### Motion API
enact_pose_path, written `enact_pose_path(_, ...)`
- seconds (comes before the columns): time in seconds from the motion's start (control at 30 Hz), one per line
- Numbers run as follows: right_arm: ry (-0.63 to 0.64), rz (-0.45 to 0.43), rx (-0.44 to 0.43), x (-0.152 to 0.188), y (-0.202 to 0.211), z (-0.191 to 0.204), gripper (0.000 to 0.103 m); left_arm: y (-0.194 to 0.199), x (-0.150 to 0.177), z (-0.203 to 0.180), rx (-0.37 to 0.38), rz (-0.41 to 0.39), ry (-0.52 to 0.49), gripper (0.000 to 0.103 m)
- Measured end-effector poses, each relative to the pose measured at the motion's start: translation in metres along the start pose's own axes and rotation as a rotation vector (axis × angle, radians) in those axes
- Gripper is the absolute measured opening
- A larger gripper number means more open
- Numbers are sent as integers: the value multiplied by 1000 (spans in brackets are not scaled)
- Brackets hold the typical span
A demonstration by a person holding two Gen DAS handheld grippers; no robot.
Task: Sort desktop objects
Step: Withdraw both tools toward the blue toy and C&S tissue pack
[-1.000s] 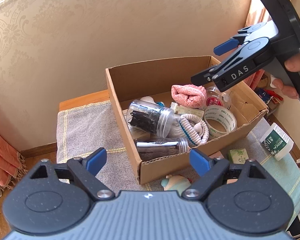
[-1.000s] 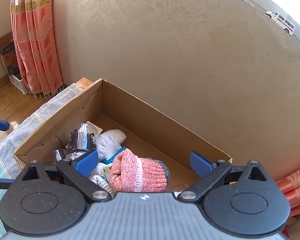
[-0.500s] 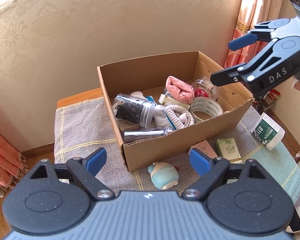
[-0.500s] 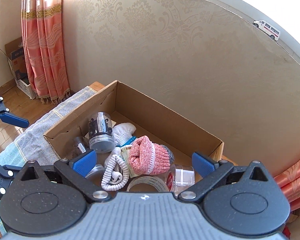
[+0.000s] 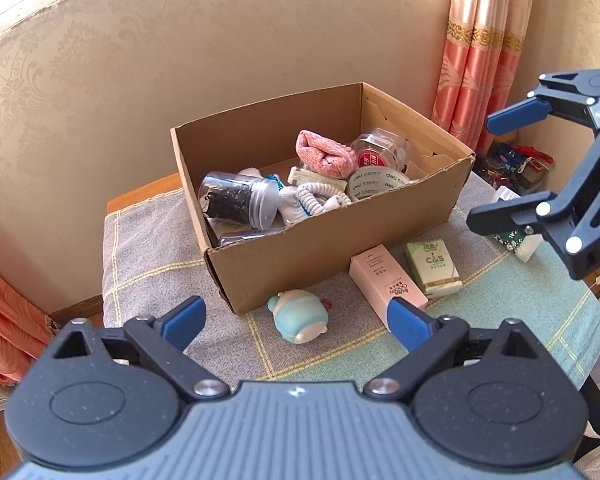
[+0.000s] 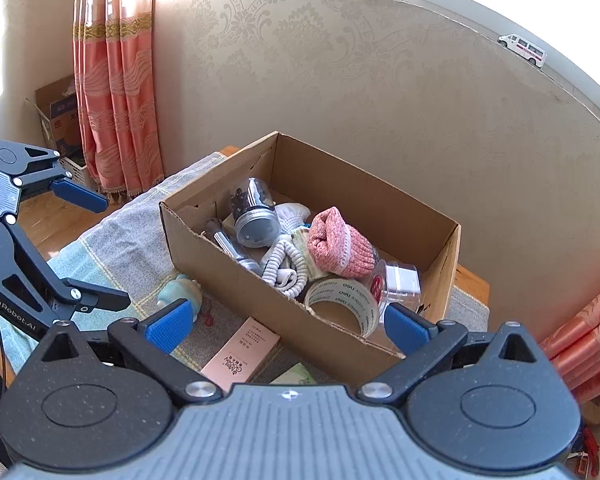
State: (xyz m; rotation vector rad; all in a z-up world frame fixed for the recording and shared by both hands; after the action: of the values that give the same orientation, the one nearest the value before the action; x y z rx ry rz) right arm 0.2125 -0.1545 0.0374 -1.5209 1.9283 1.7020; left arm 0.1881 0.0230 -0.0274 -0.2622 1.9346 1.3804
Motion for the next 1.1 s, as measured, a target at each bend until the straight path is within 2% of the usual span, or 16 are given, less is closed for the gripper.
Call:
enact_pose_path(0.57,-133,102,-12,83,-24,9,103,-27,13,1,-18,75,41,97)
enact_pose_path(0.87,-163,132,-66,100,-48,9,103,-42,16,6,-32,97,85,97)
enact_pose_path(1.1,-169,164,-86,108,-73,8,103,-53,18,18,-78,99,138,97)
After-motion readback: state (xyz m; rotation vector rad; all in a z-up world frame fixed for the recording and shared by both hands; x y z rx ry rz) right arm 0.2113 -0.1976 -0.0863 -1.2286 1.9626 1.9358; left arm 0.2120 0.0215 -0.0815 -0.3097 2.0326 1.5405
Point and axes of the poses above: each gripper's, at about its wrist camera, not at the fingertips, and y roughly against the way its jaws point, z to its left, x to its underside, the point moved 5 cm from there along -y, roughly the way its jaws point, and after that the axes turned 15 degrees about x, right-handed, at the moved point
